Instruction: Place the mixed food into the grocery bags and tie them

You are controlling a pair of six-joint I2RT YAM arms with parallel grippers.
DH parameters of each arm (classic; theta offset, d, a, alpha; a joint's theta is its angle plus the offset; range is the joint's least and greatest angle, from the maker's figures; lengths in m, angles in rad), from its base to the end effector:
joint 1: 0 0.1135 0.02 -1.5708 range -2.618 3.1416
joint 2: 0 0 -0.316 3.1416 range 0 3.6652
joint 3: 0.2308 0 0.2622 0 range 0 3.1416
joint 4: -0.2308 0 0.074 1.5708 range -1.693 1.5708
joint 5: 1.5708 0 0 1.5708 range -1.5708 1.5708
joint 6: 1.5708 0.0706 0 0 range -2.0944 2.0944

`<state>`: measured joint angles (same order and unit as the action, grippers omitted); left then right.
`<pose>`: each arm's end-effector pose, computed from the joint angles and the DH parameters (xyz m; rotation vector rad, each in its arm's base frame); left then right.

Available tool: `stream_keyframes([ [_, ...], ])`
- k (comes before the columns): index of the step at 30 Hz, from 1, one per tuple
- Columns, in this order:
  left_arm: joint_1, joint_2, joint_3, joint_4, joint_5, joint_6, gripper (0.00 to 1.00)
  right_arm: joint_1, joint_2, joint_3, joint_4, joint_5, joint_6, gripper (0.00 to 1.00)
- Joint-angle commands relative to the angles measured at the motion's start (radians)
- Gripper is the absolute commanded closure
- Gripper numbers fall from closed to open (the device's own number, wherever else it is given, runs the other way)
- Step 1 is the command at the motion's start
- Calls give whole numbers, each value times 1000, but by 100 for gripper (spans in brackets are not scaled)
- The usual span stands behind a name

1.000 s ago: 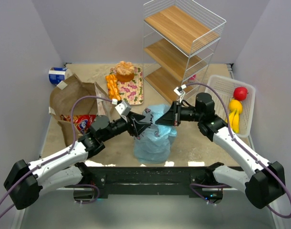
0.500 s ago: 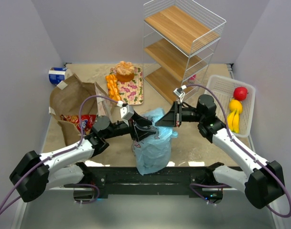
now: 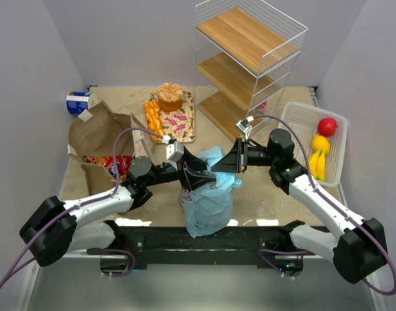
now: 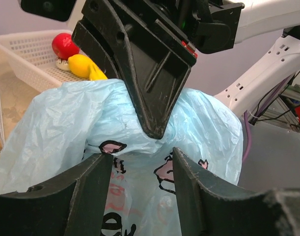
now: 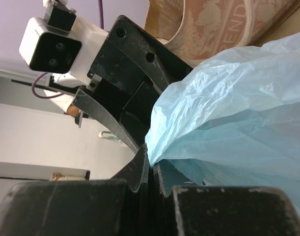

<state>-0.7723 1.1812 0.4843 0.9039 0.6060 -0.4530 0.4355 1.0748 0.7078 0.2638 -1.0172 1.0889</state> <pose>0.1606 -0.2126 0.3151 0.7851 1.3484 -1.4038 0.1922 0.1557 0.3444 -0.2856 2.0391 1.8873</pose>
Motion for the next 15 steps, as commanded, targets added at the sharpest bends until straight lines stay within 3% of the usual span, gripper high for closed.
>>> stream_keyframes([
  [1, 2, 12, 40, 87, -11, 19, 46, -4, -4, -13, 51, -27, 11, 100],
  [10, 2, 46, 63, 98, 23, 30, 64, -4, -6, -16, 60, -32, 11, 100],
  [15, 2, 35, 48, 101, 37, 39, 86, -6, -4, -14, 55, -35, 6, 100],
])
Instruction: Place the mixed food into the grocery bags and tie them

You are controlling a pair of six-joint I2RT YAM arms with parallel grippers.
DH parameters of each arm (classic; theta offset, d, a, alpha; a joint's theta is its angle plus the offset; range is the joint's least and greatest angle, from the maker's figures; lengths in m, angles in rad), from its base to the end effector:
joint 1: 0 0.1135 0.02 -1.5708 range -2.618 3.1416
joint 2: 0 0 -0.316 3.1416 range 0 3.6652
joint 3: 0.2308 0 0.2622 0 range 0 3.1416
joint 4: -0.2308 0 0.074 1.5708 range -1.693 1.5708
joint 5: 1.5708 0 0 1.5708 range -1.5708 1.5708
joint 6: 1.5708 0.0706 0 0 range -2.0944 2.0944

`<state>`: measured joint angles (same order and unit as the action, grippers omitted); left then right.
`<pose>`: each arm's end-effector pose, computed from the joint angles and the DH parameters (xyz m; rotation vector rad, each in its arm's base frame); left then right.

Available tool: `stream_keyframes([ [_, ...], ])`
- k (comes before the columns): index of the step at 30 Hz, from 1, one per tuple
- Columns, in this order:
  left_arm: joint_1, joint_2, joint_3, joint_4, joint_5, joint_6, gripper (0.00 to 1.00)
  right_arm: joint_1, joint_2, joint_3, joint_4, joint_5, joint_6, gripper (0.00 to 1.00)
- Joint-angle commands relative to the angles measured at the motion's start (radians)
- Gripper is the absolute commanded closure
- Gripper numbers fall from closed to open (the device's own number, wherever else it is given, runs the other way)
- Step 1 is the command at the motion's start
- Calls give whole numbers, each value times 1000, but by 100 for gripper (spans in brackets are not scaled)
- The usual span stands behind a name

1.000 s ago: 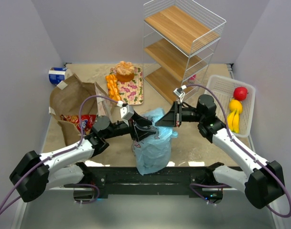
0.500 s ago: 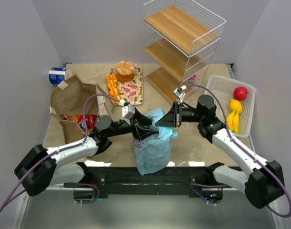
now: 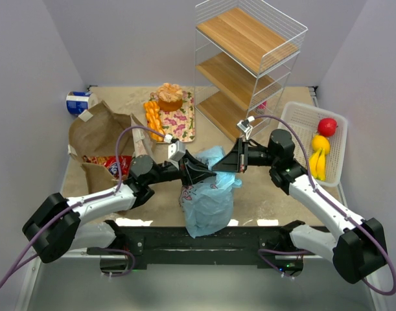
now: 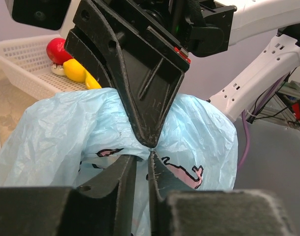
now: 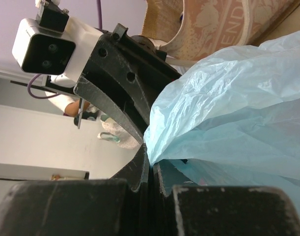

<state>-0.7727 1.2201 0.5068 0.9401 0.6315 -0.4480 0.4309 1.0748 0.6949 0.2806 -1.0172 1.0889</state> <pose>0.1652 -0.2193 0.3181 0.8117 1.3180 -1.4150 0.1925 0.1546 0.3415 -0.2834 2.0341 1.8844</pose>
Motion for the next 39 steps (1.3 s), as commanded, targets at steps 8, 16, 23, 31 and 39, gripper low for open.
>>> stream_keyframes([
  [8, 3, -57, -4, 9, 5, 69, 100, -3, -3, 5, 3, -35, -24, 100],
  [16, 3, -59, -2, -20, -4, 68, 100, -9, -19, 115, -268, -29, -205, 69],
  [23, 3, -70, -1, -32, -1, 71, 100, -43, -58, 124, -414, -24, -299, 49],
  [31, 3, -73, 7, -67, 11, 77, 100, -145, -118, 189, -670, -31, -504, 36],
  [39, 3, -79, 22, -115, 16, 92, 100, -239, -147, 270, -903, -44, -699, 30],
])
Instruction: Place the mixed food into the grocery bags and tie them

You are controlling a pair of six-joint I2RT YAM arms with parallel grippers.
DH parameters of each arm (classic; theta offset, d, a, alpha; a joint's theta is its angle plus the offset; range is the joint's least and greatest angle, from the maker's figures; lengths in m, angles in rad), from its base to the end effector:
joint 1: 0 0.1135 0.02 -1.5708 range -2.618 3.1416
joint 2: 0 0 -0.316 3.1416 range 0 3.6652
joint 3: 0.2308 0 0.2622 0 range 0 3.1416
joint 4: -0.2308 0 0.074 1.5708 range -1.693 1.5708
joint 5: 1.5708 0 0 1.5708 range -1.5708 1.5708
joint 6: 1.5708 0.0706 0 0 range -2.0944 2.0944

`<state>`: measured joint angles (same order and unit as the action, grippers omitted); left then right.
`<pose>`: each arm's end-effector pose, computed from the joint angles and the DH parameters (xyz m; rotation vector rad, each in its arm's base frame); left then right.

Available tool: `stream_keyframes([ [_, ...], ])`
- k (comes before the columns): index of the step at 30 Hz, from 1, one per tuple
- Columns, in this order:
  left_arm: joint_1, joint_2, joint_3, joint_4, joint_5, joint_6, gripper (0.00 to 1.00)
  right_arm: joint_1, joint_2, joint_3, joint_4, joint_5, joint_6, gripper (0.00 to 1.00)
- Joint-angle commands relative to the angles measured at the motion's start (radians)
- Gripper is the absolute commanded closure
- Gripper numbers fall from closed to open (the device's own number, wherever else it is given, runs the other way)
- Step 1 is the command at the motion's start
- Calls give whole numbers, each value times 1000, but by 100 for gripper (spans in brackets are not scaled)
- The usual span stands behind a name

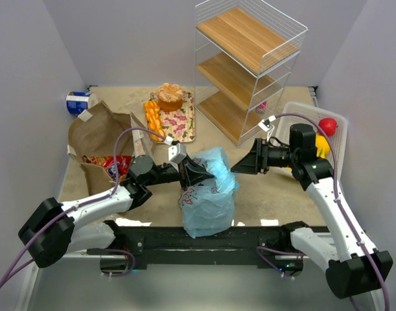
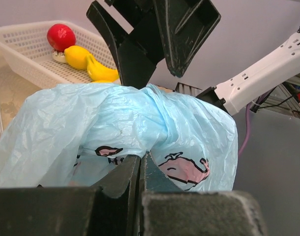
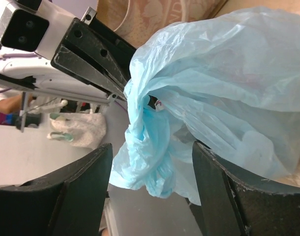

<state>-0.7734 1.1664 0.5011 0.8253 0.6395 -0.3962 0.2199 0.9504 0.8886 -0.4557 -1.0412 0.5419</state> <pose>0.1584 -0.2135 0.3145 0.8512 1.3594 -1.3818 0.1722 0.1009 0.3605 -0.3455 2.1302 1.5322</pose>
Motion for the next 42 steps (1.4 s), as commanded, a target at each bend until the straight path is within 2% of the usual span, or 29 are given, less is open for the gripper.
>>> stream_keyframes([
  [1, 3, -25, 30, -3, 8, 42, 100, -30, -35, 75, -184, -17, -204, 30],
  [5, 3, -28, 31, -11, 3, 42, 100, -28, -108, 30, -209, -19, -296, 33],
  [9, 3, -25, 43, -20, 3, 42, 100, -21, -168, -23, -198, -16, -304, 32],
  [12, 3, -24, 56, -34, 8, 43, 100, -14, -170, -34, -210, 32, -327, 33],
  [15, 3, -25, 66, -52, 8, 53, 100, 16, -148, -43, -255, 62, -358, 40],
  [22, 3, -16, 74, -55, 8, 46, 100, 41, -144, -73, -259, 112, -359, 44],
  [27, 3, -14, 79, -60, 8, 46, 100, 42, -136, -88, -207, 95, -353, 45],
  [32, 3, -8, 83, -66, 9, 45, 100, 42, -125, -97, -129, 64, -341, 52],
  [36, 3, -1, 88, -68, 11, 43, 100, 42, -122, -114, -12, -9, -268, 55],
  [39, 3, 6, 91, -66, 9, 45, 100, 42, -101, -105, -3, -37, -272, 63],
  [42, 3, 6, 91, -66, 6, 46, 100, 42, -96, -86, -54, -30, -312, 78],
])
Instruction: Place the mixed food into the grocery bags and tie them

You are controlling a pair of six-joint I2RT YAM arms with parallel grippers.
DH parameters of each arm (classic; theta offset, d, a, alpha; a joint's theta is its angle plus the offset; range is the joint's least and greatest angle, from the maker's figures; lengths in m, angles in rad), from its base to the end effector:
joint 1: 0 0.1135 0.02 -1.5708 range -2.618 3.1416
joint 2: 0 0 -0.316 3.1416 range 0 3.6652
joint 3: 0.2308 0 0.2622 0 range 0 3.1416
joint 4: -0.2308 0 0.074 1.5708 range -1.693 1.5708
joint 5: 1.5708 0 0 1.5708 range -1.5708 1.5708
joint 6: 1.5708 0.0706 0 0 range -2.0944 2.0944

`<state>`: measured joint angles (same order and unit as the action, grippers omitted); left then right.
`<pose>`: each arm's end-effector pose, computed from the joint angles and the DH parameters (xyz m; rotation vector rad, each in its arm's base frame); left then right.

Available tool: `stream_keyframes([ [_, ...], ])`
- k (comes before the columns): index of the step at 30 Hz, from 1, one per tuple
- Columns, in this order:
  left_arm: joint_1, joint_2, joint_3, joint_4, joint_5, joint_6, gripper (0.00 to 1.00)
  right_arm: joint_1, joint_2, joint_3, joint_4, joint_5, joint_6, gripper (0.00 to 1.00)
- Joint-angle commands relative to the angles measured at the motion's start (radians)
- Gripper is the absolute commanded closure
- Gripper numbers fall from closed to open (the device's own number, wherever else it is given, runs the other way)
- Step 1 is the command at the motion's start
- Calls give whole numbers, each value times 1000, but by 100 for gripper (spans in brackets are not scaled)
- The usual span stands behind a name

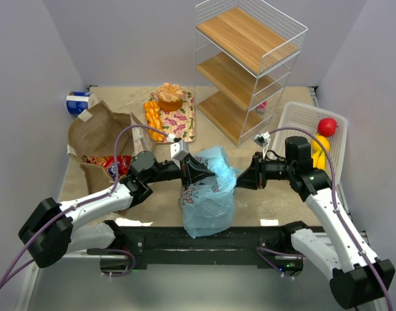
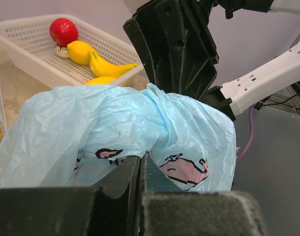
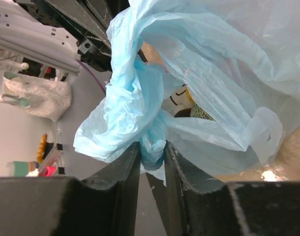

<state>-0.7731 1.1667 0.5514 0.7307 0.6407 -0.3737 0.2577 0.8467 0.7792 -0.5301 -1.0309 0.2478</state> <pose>0.1627 -0.2177 0.3207 0.8672 1.3947 -1.3662 0.1398 0.0995 0.3308 -0.6266 2.0538 1.4004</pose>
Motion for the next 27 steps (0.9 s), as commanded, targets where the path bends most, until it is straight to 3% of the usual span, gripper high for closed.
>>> stream_keyframes([
  [1, 3, 4, 41, 21, 4, 24, 100, 5, 6, 28, -2, -19, -21, 93],
  [2, 1, 1, 44, 12, 2, 28, 100, 5, 6, 40, -16, -8, -27, 100],
  [12, 5, -105, 25, -204, -53, 116, 100, 5, -8, 216, -168, 546, 18, 100],
  [27, 5, -291, -27, -386, -263, 93, 100, 2, -20, 177, -206, 838, 34, 100],
])
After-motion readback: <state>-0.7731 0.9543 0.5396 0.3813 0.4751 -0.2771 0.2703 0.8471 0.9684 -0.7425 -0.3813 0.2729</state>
